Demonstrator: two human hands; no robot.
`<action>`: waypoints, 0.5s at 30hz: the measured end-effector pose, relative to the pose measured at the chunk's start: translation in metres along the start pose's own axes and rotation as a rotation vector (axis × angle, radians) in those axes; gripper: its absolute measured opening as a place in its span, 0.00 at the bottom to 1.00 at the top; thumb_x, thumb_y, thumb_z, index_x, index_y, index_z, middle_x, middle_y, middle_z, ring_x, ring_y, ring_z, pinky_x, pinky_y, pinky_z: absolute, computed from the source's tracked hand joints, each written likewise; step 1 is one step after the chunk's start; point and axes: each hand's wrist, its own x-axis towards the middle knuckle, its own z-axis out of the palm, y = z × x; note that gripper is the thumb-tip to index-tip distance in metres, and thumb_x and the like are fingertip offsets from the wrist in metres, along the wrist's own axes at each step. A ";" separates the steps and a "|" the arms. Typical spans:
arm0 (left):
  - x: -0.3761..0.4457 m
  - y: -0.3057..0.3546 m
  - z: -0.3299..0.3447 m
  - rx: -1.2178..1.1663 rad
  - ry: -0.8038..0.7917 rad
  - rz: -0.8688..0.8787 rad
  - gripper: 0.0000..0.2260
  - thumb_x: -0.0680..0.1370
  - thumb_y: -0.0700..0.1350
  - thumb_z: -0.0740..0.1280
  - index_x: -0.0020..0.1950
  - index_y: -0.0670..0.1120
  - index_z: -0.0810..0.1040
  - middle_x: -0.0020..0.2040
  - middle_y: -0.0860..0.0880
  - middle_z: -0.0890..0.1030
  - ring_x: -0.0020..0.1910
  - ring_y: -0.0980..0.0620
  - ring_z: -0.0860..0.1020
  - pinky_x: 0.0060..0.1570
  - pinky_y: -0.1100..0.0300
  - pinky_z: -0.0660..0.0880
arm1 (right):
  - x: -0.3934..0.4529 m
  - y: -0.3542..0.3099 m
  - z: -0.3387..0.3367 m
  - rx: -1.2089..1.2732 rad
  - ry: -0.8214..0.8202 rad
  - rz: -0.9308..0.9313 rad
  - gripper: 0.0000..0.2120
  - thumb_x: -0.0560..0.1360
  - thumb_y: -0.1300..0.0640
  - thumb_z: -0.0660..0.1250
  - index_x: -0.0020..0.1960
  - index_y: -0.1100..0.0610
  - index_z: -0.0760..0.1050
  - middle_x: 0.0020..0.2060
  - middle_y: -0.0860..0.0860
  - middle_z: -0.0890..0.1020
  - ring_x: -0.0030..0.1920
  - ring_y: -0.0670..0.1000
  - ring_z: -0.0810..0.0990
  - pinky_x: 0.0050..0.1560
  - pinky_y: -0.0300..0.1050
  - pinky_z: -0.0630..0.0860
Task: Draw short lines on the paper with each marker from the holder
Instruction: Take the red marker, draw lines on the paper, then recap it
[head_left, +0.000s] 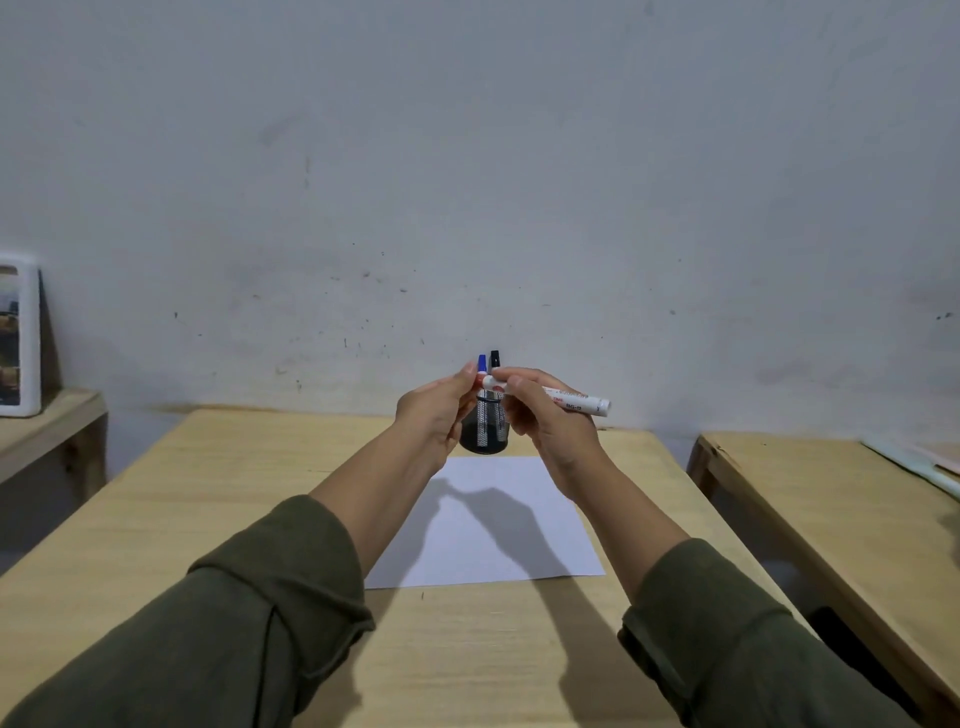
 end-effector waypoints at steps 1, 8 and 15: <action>0.000 -0.002 0.001 -0.042 -0.003 0.012 0.08 0.75 0.45 0.68 0.37 0.47 0.78 0.27 0.56 0.82 0.25 0.62 0.79 0.24 0.72 0.71 | 0.000 0.003 0.002 0.055 0.017 0.011 0.10 0.75 0.57 0.64 0.50 0.60 0.81 0.35 0.52 0.76 0.34 0.47 0.71 0.35 0.38 0.68; 0.008 -0.014 -0.006 -0.098 -0.016 0.077 0.07 0.77 0.38 0.66 0.40 0.44 0.79 0.26 0.54 0.82 0.29 0.60 0.80 0.25 0.73 0.72 | -0.007 0.013 0.011 0.282 0.003 0.076 0.09 0.78 0.62 0.60 0.47 0.59 0.79 0.30 0.50 0.76 0.30 0.46 0.72 0.30 0.35 0.69; 0.038 -0.005 -0.014 0.001 -0.015 0.032 0.07 0.79 0.44 0.63 0.55 0.49 0.78 0.41 0.56 0.80 0.44 0.60 0.77 0.40 0.66 0.67 | -0.001 0.011 -0.008 0.431 -0.285 0.229 0.38 0.62 0.46 0.74 0.67 0.62 0.71 0.55 0.57 0.81 0.48 0.52 0.80 0.44 0.40 0.74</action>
